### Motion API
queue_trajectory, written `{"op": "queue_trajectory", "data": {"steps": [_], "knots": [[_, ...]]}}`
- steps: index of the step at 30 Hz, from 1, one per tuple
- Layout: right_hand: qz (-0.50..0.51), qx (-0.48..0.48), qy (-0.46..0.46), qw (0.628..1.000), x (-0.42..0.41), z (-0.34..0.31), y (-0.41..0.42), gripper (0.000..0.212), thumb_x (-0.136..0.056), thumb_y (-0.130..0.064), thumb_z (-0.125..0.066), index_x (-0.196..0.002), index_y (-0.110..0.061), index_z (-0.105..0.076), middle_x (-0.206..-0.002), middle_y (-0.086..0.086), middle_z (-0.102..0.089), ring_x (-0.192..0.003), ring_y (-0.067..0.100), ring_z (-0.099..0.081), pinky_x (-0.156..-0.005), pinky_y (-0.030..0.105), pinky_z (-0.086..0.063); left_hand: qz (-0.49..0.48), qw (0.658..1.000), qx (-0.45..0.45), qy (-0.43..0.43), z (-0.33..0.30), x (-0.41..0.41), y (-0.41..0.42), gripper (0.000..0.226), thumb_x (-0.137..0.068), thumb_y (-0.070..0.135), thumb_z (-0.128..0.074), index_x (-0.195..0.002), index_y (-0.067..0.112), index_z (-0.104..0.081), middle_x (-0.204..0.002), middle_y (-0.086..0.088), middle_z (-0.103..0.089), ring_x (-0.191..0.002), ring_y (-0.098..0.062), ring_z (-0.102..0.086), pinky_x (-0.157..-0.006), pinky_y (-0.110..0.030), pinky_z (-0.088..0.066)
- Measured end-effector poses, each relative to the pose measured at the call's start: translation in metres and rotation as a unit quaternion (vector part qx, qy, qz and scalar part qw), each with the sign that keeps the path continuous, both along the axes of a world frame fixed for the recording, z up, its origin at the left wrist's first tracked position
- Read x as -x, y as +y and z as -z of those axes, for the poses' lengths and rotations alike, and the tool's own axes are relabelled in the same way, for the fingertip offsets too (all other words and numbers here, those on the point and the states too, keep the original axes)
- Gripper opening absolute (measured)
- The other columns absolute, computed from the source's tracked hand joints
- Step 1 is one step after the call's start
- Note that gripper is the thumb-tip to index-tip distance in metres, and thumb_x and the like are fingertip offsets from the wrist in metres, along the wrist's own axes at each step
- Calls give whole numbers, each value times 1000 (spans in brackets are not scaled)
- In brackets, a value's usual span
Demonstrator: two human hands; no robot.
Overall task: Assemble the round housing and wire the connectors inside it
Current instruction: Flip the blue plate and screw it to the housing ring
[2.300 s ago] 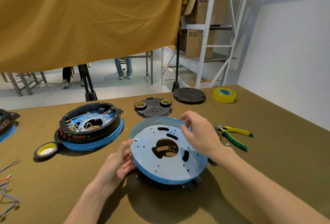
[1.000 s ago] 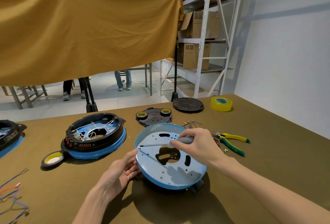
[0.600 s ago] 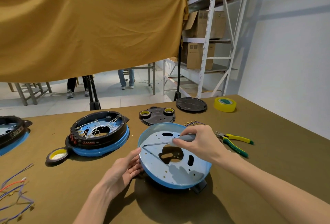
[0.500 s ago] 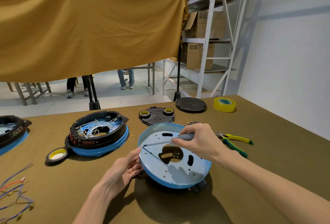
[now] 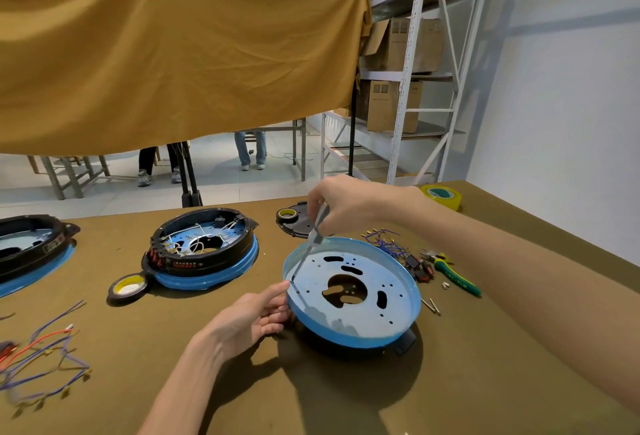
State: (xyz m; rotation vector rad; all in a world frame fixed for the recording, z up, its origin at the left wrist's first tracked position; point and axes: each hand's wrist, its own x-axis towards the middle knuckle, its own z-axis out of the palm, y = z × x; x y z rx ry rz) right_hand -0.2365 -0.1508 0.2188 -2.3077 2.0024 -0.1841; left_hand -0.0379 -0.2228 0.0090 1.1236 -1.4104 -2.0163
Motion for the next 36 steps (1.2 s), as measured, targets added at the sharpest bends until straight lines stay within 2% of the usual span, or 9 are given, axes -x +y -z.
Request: {"op": "queue_trajectory", "data": {"steps": [5,9,12,15,21,25,29,33,36], "knots": [[6,6,-41,999,-10,-6,-7,29,-88,-21,-74,-115,-16,-66,-94,-6,-62,-86,13,-62,-62,25,-47,50,994,-87,-52,-17,-8,-3,95,-68,67,-76,-127,-6,-59,-120,-19,-73,-114,-31,-70,-98,-42,-57],[12,8,-29,999,-15,-5,-14,37,-92,-39,-73,-118,-15,-64,-97,-2,-63,-89,15,-61,-64,26,-46,77,989,-77,-96,-26,-3,-2,95,-66,72,-72,-120,-5,-60,-109,-16,-77,-109,-26,-72,-98,-41,-58],[17,12,-12,1000,-19,-2,-20,39,-95,-48,-66,-117,-15,-62,-97,0,-64,-89,17,-61,-62,26,-43,71,991,-67,-96,-25,-1,1,88,-67,74,-71,-111,-2,-60,-102,-13,-79,-103,-24,-74,-88,-37,-61],[2,-18,-29,999,-26,-5,-23,31,-92,-38,-72,-114,-24,-57,-102,-4,-59,-85,8,-56,-63,26,-44,60,993,-46,-96,-18,0,5,79,-70,74,-69,-104,3,-62,-96,-11,-80,-98,-22,-74,-78,-32,-62],[-62,-71,-48,994,-36,-21,-20,34,-76,-8,-78,-105,-23,-67,-106,0,-64,-95,20,-66,-80,43,-57,42,994,-16,-96,-9,1,8,88,-72,77,-65,-118,2,-61,-114,-14,-73,-104,-22,-72,-78,-27,-61],[-59,-51,-9,997,-36,-18,-24,15,-87,-26,-77,-99,-22,-68,-98,-4,-68,-83,11,-67,-66,28,-52,37,994,-5,-106,-9,4,9,92,-66,80,-63,-118,3,-61,-114,-13,-72,-103,-22,-72,-73,-26,-60],[-6,-11,76,997,-34,-10,-32,43,-99,-51,-57,-106,-10,-68,-84,9,-76,-67,23,-75,-64,36,-63,26,993,7,-112,-7,6,11,87,-69,82,-61,-112,6,-62,-112,-12,-73,-102,-22,-72,-70,-25,-60],[-22,-78,-26,996,-30,-18,-28,42,-91,-30,-74,-123,-18,-49,-97,10,-68,-47,3,-64,-45,20,-50,26,993,14,-117,-7,6,11,87,-68,84,-59,-110,8,-62,-114,-13,-72,-103,-22,-72,-69,-24,-59],[-13,-23,47,999,-33,-12,-28,35,-99,-40,-61,-114,-9,-59,-84,10,-74,-56,17,-71,-44,28,-51,16,992,19,-123,-7,8,12,93,-64,84,-58,-113,5,-63,-110,-13,-73,-99,-21,-73,-67,-24,-59]]}}
